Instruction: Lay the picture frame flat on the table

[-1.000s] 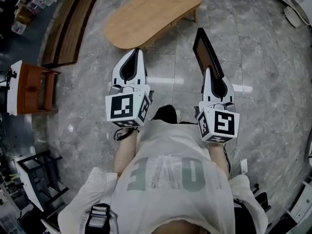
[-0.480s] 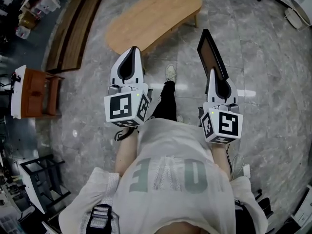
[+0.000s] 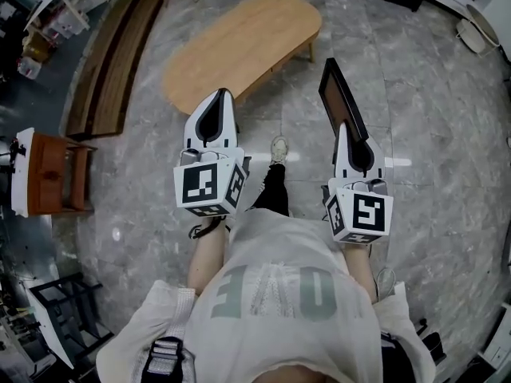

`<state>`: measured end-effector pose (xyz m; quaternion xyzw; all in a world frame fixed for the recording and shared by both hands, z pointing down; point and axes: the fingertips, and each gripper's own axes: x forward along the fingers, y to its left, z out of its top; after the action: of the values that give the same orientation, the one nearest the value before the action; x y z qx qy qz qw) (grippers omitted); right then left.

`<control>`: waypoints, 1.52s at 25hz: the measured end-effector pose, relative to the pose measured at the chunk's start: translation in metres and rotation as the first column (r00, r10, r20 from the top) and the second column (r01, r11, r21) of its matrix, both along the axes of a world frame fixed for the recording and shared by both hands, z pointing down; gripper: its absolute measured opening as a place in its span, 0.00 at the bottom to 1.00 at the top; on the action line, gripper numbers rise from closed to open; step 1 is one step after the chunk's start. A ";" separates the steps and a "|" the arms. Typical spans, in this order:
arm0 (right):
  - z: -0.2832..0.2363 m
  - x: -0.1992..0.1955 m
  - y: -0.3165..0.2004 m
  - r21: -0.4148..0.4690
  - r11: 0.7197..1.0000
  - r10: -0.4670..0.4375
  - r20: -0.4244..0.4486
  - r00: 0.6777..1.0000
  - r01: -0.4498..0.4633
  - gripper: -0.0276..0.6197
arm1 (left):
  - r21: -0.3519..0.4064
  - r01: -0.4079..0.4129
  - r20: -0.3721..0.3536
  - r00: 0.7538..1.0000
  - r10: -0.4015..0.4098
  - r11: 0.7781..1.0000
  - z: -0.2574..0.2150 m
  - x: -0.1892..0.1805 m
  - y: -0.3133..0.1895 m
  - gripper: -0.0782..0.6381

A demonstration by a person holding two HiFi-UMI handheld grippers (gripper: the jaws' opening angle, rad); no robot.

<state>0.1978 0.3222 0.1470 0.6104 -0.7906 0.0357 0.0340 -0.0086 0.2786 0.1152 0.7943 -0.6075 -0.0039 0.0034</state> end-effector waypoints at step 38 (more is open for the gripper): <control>0.015 -0.057 -0.415 -0.119 0.992 -0.039 -0.025 0.999 0.036 0.07 | -0.059 -0.074 -0.017 0.997 0.073 0.996 0.014 -0.018 -0.411 0.12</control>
<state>0.1404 -0.0928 0.1624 0.5927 -0.7978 0.0735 0.0818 -0.0264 -0.1326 0.1296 0.8155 -0.5778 0.0085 0.0319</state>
